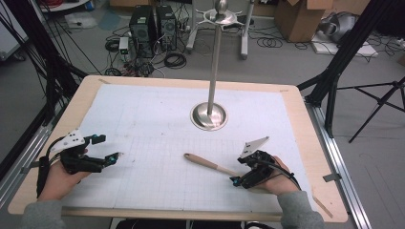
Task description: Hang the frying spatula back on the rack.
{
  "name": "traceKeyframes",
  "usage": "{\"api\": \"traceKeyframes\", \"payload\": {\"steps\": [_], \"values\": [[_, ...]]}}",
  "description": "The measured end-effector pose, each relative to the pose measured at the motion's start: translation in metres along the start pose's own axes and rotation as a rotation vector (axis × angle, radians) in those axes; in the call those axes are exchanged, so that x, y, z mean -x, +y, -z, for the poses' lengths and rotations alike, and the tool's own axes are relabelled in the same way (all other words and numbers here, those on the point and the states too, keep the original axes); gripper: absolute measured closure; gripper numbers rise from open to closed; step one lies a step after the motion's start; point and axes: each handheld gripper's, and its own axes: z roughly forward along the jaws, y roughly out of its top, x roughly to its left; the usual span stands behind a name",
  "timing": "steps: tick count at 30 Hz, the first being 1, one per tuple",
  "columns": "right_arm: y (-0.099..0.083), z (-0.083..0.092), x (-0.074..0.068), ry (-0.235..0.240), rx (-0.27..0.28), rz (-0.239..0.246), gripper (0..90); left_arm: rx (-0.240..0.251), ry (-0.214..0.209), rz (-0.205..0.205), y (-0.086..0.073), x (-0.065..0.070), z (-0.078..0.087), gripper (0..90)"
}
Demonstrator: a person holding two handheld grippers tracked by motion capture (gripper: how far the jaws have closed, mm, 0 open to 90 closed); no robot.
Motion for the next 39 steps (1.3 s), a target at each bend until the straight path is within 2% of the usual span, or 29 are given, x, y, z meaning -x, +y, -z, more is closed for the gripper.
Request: {"api": "traceKeyframes", "payload": {"steps": [2,5,10,19,28,39], "values": [[0.002,-0.002,0.001,0.008,-0.021,0.013,30.4,-0.002,0.003,0.003,-0.001,0.0,0.001,8.3],[0.003,-0.004,0.0,0.01,-0.04,0.013,34.3,-0.005,0.009,0.005,-0.002,-0.001,0.003,8.3],[0.003,-0.01,-0.001,-0.004,-0.105,0.042,42.7,-0.002,0.012,0.002,-0.002,-0.001,0.004,8.3],[0.003,-0.013,-0.003,-0.009,-0.137,0.055,55.7,-0.006,0.016,0.005,-0.003,-0.001,0.005,8.3],[0.005,-0.014,-0.006,-0.044,-0.132,0.07,63.0,-0.01,0.026,-0.001,-0.003,-0.002,0.006,8.3],[0.003,-0.015,-0.008,-0.062,-0.114,0.061,74.4,-0.007,0.021,0.005,-0.003,-0.002,0.005,8.3]]}}
